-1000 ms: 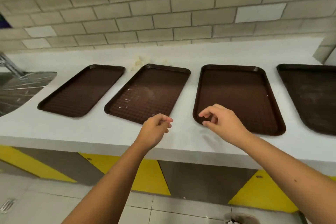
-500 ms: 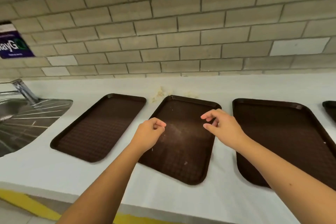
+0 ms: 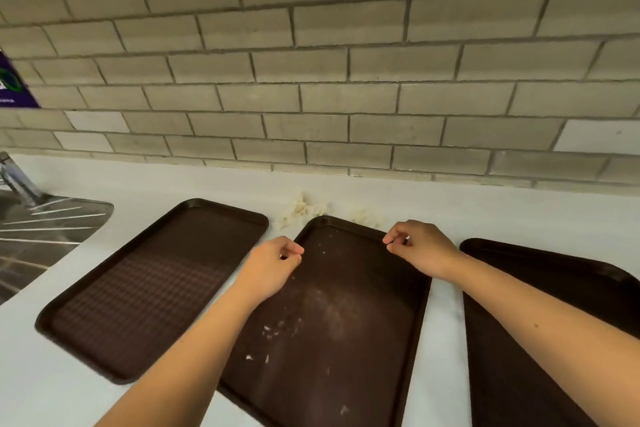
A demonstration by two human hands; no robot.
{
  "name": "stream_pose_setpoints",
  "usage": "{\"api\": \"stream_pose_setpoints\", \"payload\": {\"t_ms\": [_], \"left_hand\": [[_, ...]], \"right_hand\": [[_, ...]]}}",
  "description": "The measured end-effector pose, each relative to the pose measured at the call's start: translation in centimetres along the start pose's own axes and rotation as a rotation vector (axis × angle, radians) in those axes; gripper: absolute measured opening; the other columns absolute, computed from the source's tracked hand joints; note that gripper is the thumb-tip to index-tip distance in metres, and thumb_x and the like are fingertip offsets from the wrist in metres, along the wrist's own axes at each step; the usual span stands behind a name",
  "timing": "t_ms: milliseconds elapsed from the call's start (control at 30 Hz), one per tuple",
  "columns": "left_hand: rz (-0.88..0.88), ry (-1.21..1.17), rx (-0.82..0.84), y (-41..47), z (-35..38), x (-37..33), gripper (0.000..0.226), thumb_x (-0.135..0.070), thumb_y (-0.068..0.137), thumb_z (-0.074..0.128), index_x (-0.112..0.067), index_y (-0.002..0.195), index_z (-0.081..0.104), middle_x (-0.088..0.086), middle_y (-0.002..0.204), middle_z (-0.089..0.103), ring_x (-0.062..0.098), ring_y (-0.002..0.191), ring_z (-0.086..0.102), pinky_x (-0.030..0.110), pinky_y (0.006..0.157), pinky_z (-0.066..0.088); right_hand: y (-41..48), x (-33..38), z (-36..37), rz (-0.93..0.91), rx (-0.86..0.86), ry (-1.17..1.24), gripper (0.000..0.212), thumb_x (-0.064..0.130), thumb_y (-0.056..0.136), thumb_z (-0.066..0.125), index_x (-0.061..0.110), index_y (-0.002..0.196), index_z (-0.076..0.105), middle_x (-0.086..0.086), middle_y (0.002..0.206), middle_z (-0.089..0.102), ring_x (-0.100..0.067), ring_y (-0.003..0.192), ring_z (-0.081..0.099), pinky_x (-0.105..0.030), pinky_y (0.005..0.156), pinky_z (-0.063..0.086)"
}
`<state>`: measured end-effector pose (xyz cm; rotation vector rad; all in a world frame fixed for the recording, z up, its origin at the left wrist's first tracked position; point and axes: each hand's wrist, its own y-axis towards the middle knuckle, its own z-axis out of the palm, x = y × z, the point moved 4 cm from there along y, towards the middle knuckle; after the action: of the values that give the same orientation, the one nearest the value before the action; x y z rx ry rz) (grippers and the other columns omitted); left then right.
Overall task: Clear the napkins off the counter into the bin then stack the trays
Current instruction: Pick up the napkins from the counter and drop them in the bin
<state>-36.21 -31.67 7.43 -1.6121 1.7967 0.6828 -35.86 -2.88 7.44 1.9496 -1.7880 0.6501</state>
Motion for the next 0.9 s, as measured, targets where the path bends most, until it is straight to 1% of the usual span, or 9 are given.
{"api": "stream_pose_setpoints", "payload": {"t_ms": [67,233,333,433,533,600,733,800,900], "left_hand": [[0.032,0.024,0.023,2.1,0.4,0.0,0.015,-0.022,0.092,0.060,-0.029,0.104,0.067,-0.009,0.100,0.063,0.020,0.086,0.065,0.019,0.055,0.048],[0.060,0.096,0.094,8.3,2.5,0.3,0.031,-0.024,0.091,0.061,-0.033,0.120,0.062,-0.006,0.114,0.057,0.013,0.098,0.060,0.025,0.087,0.047],[0.103,0.140,0.110,12.0,4.3,0.6,0.033,-0.023,0.090,0.062,-0.028,0.123,0.061,-0.004,0.118,0.057,0.010,0.091,0.059,0.022,0.087,0.043],[0.162,0.198,0.150,15.4,6.4,0.3,0.034,-0.024,0.091,0.061,-0.030,0.124,0.058,-0.002,0.122,0.057,0.010,0.097,0.058,0.026,0.091,0.048],[0.240,0.270,0.176,18.2,8.2,-0.6,0.037,-0.028,0.091,0.059,-0.034,0.128,0.054,-0.004,0.130,0.054,0.012,0.113,0.056,0.032,0.097,0.048],[0.299,0.319,0.186,19.5,9.1,-1.4,0.040,-0.028,0.092,0.057,-0.036,0.131,0.052,-0.005,0.134,0.050,0.013,0.117,0.054,0.034,0.097,0.048],[0.355,0.390,0.198,21.7,10.8,-2.3,0.043,-0.025,0.094,0.055,-0.034,0.136,0.049,-0.004,0.139,0.045,0.017,0.125,0.048,0.039,0.097,0.048],[0.366,0.435,0.210,22.5,11.6,-2.7,0.045,-0.020,0.095,0.054,-0.032,0.138,0.047,-0.004,0.141,0.044,0.018,0.125,0.049,0.039,0.095,0.049],[0.389,0.544,0.248,23.3,12.9,-3.2,0.051,-0.014,0.094,0.056,-0.031,0.141,0.043,-0.005,0.143,0.040,0.018,0.123,0.051,0.036,0.092,0.050]], "right_hand": [[1.9,-1.0,-0.2,0.001,-0.032,-0.019,0.015,0.026,0.094,0.059,0.028,0.106,0.067,0.005,0.103,0.060,-0.008,0.087,0.056,-0.020,0.076,0.041],[7.4,-3.4,1.0,0.079,-0.021,-0.053,0.027,0.029,0.098,0.050,0.031,0.124,0.061,-0.001,0.119,0.058,-0.020,0.109,0.057,-0.026,0.091,0.042],[10.5,-4.6,2.7,0.126,0.021,-0.078,0.032,0.029,0.100,0.047,0.033,0.130,0.057,-0.005,0.130,0.052,-0.024,0.121,0.052,-0.030,0.100,0.039],[12.8,-5.5,4.4,0.162,0.045,-0.085,0.033,0.030,0.101,0.045,0.035,0.133,0.054,-0.006,0.128,0.049,-0.026,0.119,0.052,-0.029,0.100,0.039],[14.5,-6.1,5.3,0.168,0.068,-0.102,0.030,0.034,0.099,0.048,0.041,0.127,0.058,-0.002,0.114,0.048,-0.023,0.108,0.055,-0.030,0.096,0.043],[15.2,-6.4,5.7,0.165,0.081,-0.107,0.026,0.036,0.096,0.054,0.042,0.119,0.064,0.001,0.107,0.046,-0.019,0.099,0.055,-0.027,0.091,0.043],[16.2,-7.4,5.9,0.220,0.030,-0.084,0.016,0.037,0.088,0.067,0.029,0.100,0.073,0.001,0.104,0.046,-0.014,0.090,0.052,-0.023,0.083,0.040],[16.5,-8.0,5.8,0.239,0.007,-0.091,0.014,0.034,0.084,0.072,0.022,0.090,0.071,0.001,0.104,0.046,-0.014,0.087,0.051,-0.023,0.080,0.040],[16.4,-9.0,5.4,0.263,-0.012,-0.082,0.013,0.027,0.084,0.073,0.019,0.082,0.064,0.000,0.102,0.050,-0.015,0.087,0.055,-0.024,0.078,0.042]]}}
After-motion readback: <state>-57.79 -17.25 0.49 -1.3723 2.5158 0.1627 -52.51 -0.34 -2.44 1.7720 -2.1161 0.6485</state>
